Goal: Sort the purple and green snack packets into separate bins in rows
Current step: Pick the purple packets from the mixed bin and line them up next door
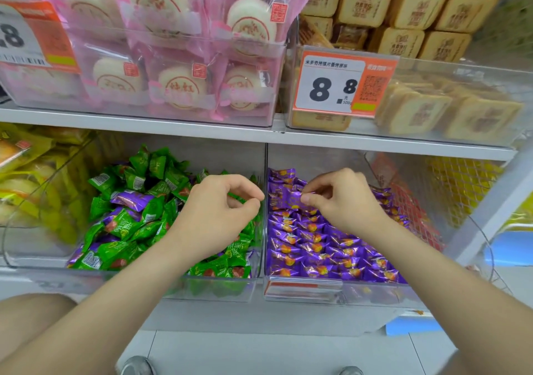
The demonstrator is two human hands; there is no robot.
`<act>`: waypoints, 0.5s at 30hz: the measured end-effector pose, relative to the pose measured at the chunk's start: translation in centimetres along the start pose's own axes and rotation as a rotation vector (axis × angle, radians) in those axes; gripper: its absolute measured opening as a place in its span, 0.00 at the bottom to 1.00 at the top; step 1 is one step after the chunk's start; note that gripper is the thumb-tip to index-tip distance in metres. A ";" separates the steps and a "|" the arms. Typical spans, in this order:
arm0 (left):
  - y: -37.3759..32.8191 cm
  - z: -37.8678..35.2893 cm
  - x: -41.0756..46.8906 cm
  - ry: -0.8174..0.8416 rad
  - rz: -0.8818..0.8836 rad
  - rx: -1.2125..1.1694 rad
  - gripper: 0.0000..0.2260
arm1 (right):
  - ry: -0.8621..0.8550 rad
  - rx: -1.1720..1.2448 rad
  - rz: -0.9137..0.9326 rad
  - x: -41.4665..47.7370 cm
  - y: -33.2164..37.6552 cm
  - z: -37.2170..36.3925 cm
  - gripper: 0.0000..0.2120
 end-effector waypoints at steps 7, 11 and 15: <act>0.0 -0.2 0.0 0.027 -0.009 -0.011 0.07 | 0.054 -0.078 0.086 0.8 1.0 -2.2 0.04; 0.0 -0.1 -0.1 0.055 0.000 -0.040 0.07 | 0.103 -0.073 0.116 1.0 1.2 -2.9 0.04; -0.1 0.0 -0.2 0.071 0.004 -0.033 0.08 | 0.092 -0.070 0.093 1.4 0.9 -3.0 0.05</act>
Point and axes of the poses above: each hand's wrist, its own x-axis towards the middle knuckle, its own z-axis out of the back of the hand, y = z × x, the point moved 2 cm from there along x, towards the middle knuckle, and after that the axes turned 10 degrees about -x, right-handed, at the moved point
